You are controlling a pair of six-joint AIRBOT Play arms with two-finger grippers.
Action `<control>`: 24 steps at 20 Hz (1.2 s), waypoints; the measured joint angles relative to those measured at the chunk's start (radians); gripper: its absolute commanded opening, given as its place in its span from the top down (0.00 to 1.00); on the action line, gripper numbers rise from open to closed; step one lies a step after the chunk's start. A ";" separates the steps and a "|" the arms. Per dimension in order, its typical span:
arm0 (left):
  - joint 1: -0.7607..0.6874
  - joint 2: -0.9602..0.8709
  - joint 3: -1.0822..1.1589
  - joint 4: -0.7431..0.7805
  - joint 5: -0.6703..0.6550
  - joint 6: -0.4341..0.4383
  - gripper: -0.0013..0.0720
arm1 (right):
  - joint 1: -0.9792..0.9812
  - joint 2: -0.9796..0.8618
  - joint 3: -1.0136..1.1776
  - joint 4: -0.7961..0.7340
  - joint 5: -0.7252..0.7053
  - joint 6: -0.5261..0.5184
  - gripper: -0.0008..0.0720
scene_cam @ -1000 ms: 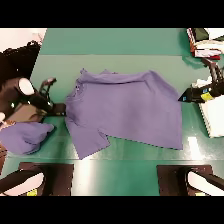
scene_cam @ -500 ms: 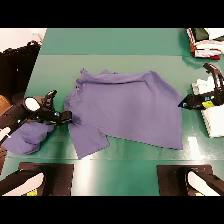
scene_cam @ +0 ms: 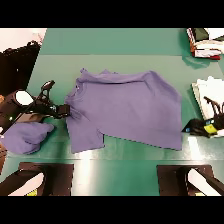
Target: Fold the shirts.
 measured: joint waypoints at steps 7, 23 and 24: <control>0.000 0.014 0.011 -0.002 -0.003 0.008 0.95 | -0.025 0.001 -0.209 0.007 -0.051 -0.015 0.48; 0.000 0.309 0.444 0.008 -0.145 -0.009 0.95 | 0.253 0.180 0.398 0.048 -0.195 -0.004 0.96; 0.000 0.323 0.545 0.008 -0.153 -0.012 0.95 | 0.256 0.198 0.491 0.048 -0.217 -0.003 0.96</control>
